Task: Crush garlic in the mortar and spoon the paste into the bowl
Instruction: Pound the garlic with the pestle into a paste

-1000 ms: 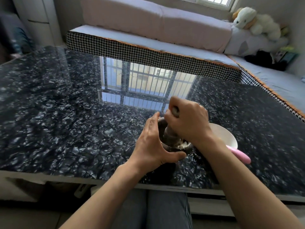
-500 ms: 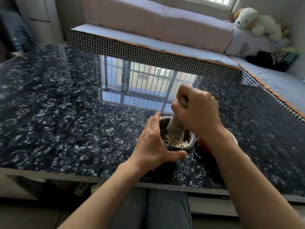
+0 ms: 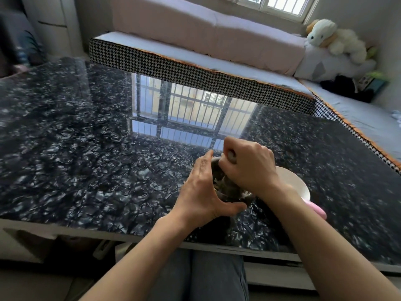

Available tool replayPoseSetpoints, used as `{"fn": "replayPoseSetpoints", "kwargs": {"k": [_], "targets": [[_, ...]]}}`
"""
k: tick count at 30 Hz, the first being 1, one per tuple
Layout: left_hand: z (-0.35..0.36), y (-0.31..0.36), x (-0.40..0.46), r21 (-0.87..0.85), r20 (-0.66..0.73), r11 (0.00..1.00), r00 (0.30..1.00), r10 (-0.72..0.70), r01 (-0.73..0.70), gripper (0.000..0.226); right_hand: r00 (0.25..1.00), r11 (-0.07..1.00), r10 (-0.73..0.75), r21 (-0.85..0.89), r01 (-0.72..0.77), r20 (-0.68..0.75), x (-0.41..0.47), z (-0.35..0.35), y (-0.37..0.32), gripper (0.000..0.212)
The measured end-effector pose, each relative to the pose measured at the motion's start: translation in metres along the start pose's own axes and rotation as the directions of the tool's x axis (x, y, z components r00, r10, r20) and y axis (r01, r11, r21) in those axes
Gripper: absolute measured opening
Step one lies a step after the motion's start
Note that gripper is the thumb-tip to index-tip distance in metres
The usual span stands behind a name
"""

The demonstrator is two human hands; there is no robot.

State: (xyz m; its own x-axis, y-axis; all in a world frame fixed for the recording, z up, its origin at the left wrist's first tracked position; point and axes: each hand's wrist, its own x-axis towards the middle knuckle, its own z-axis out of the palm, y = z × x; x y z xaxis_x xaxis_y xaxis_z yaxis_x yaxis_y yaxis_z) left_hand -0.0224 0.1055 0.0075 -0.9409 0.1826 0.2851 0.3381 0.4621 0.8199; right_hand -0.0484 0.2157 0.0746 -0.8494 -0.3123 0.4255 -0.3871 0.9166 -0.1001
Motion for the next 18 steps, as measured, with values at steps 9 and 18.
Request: {"fn": "replayPoseSetpoints", "kwargs": {"k": [9,18], "targets": [[0.001,0.000,0.000,-0.010,0.002,1.000,1.000,0.008,-0.007,0.125,0.999,1.000,-0.007,-0.010,0.007,0.043,-0.001,-0.006,-0.004,0.017],[0.001,0.001,0.000,-0.021,0.006,1.000,1.000,0.011,-0.011,0.125,0.985,1.000,-0.018,0.010,0.020,-0.173,0.002,-0.009,-0.002,0.017]]}}
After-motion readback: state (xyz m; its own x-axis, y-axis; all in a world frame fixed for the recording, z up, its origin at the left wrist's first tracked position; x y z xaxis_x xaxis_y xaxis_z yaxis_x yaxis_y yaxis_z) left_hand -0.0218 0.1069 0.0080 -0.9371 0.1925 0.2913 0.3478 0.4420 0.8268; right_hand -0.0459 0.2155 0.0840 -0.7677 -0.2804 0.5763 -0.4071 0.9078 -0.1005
